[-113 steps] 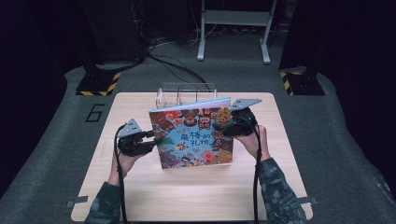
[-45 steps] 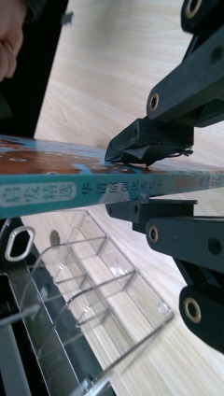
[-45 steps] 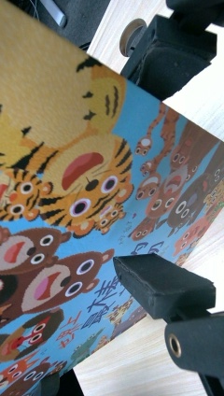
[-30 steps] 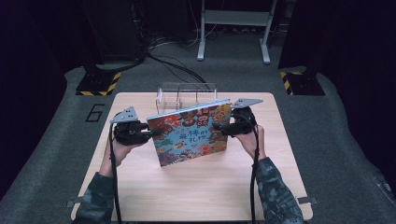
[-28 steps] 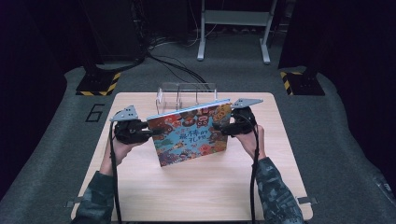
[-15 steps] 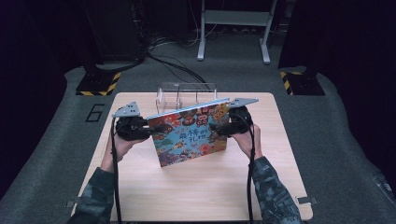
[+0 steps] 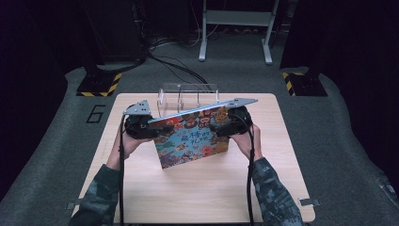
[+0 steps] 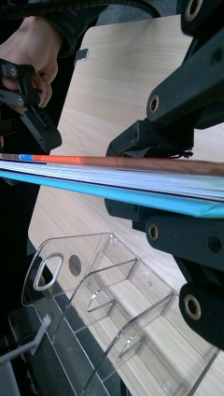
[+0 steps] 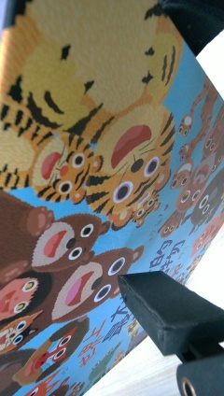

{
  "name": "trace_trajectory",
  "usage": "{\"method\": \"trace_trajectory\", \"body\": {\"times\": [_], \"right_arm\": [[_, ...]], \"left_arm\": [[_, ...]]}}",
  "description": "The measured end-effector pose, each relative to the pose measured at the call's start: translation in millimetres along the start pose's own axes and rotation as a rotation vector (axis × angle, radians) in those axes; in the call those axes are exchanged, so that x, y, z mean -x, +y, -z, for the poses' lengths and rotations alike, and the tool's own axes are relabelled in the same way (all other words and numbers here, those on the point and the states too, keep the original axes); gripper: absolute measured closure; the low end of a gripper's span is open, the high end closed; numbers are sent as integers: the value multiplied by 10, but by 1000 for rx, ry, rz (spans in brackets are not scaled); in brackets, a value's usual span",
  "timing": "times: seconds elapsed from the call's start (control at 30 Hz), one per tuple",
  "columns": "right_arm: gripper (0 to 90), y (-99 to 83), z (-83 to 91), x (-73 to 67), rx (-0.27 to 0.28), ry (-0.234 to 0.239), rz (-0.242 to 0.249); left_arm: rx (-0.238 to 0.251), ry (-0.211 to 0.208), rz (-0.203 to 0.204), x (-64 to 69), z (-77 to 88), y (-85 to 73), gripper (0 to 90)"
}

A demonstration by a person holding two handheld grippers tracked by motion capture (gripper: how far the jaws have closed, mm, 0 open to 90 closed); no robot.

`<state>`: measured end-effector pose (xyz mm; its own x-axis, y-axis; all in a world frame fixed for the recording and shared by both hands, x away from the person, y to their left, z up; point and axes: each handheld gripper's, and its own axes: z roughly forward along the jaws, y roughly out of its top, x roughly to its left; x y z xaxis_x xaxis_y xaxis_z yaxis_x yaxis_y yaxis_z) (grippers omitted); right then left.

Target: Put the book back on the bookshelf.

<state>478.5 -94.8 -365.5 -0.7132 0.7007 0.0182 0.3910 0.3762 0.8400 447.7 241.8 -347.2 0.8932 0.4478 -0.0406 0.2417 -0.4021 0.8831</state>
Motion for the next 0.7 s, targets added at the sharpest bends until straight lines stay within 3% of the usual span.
{"method": "trace_trajectory", "body": {"times": [0.47, 0.7], "right_arm": [[21, 33, -39, -20, -11, -19, -12], [32, 34, -31, -6, -2, -29, 5]], "left_arm": [[-17, 1, -28, 23, -59, 49, 733], [-14, 14, -13, 41, -61, 58, 758]]}}
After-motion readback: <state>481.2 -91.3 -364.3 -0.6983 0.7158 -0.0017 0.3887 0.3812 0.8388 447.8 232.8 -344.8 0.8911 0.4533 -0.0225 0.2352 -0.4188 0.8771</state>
